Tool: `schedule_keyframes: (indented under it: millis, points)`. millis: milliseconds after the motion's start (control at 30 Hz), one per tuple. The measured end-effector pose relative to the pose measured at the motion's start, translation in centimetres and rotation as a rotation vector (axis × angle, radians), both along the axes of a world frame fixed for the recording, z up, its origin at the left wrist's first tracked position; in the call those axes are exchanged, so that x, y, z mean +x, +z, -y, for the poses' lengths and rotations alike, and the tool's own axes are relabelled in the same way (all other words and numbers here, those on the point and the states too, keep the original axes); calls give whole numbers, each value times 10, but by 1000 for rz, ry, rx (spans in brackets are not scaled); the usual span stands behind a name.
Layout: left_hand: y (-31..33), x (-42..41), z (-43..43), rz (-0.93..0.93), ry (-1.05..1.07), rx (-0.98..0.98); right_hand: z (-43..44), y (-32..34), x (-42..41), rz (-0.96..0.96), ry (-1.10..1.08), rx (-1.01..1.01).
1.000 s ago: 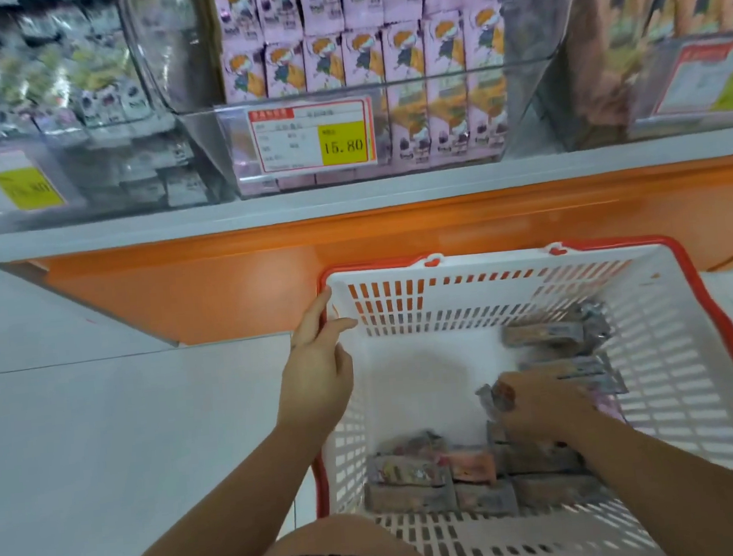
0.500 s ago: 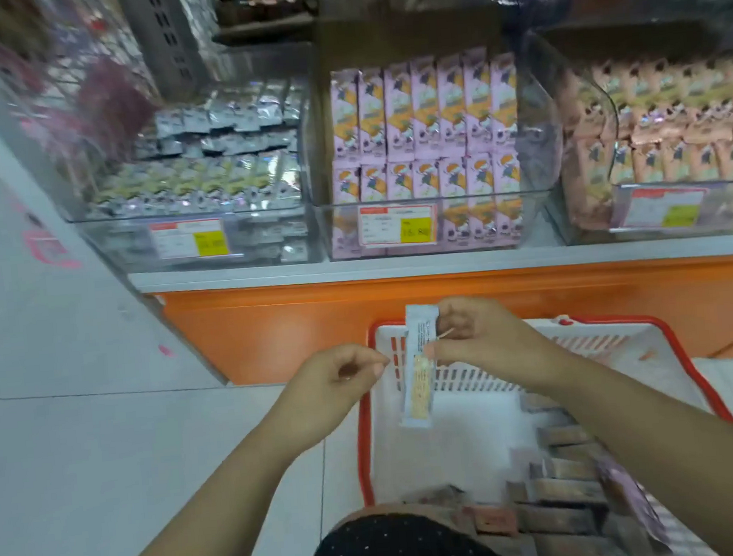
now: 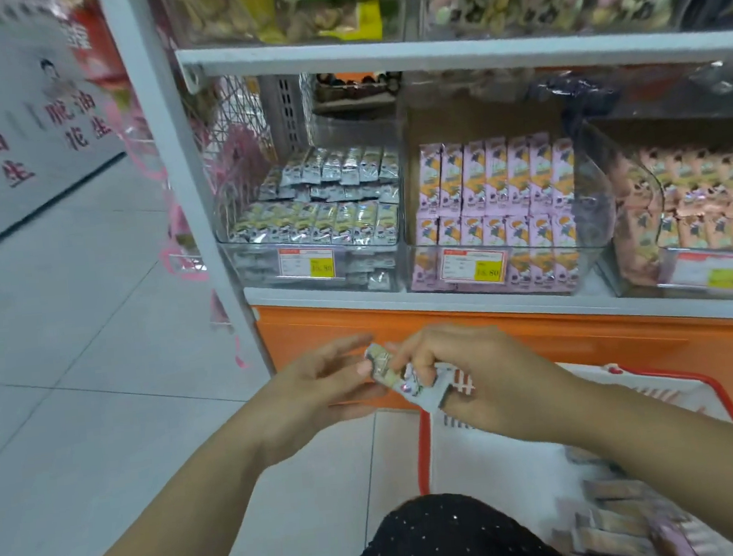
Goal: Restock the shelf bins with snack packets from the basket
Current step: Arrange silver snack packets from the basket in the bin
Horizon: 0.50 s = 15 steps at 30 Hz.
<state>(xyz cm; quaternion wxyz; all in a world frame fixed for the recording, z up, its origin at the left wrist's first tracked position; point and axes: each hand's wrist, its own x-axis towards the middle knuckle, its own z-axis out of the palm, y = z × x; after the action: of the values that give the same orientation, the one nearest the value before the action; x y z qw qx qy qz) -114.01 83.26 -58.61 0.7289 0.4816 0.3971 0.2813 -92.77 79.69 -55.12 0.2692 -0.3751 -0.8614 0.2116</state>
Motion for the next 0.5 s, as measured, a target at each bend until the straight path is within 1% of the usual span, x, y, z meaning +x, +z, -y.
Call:
schedule_keyframes:
  millis: [67, 133, 233, 300, 400, 433, 500]
  points:
    - [0, -4, 1, 8, -11, 8, 2, 2, -4, 31, 20, 19]
    - [0, -8, -1, 22, 30, 20, 3, 2, -4, 42, 12, 24]
    - [3, -11, -2, 69, 146, 45, 3, -2, -1, 84, -41, -6]
    - [5, -8, 0, 68, 229, 81, 2, -4, -1, 91, -95, -18]
    - [8, 3, 3, 63, 361, 165, -7, -3, -9, -32, -234, 19]
    - [10, 7, 2, 102, 432, 173, -11, -2, -13, -104, -300, 26]
    - [14, 16, 0, 229, 577, 124, -21, 0, -25, -275, -432, 30]
